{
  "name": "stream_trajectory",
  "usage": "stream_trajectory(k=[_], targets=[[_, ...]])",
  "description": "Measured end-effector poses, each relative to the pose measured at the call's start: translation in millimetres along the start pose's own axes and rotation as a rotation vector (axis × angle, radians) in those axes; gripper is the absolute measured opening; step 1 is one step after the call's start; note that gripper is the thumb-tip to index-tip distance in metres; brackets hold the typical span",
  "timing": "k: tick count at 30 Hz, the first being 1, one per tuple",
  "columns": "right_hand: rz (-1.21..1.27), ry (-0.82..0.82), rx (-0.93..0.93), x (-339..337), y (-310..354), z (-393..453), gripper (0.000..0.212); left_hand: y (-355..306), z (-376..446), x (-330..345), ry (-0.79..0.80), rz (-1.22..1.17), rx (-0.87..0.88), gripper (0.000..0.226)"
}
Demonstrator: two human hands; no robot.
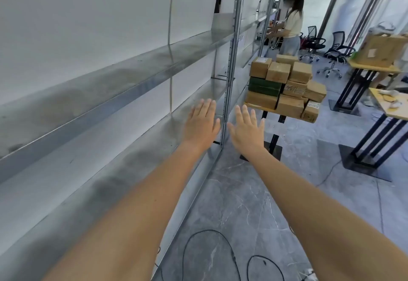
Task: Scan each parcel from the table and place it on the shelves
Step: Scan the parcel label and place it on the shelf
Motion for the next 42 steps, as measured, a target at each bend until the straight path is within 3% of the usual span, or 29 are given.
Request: stream_trajectory(k=[9,20,30,36,42], targets=[[-0.007,0.065,-0.007,20.5,-49.5,64.1,0.062,-6.7,56.9,49.0,0.080,-0.001,-0.078,0.060],[0.040,0.095,0.020,51.8,-77.0,154.6,0.062,5.2,145.2,105.5,0.169,0.023,-0.018,0.061],[-0.012,-0.031,0.106,44.4,-118.4,274.5,0.063,17.4,283.3,147.3,0.137,-0.085,0.057,0.061],[-0.017,-0.018,0.169,58.8,-154.7,307.3,0.064,-0.7,317.2,190.2,0.223,-0.104,0.143,0.060],[0.003,0.001,0.212,65.1,-211.2,360.2,0.064,-7.3,372.5,223.3,0.258,-0.127,0.089,0.061]])
Point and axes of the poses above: each hand's wrist, its own z-axis towards the middle knuckle, its own x-axis out of the palm, y = z × x, the point moved 2 cm from there along z, towards the middle knuckle, and after that the axes turned 1 degree about x, right-handed, at the moved point
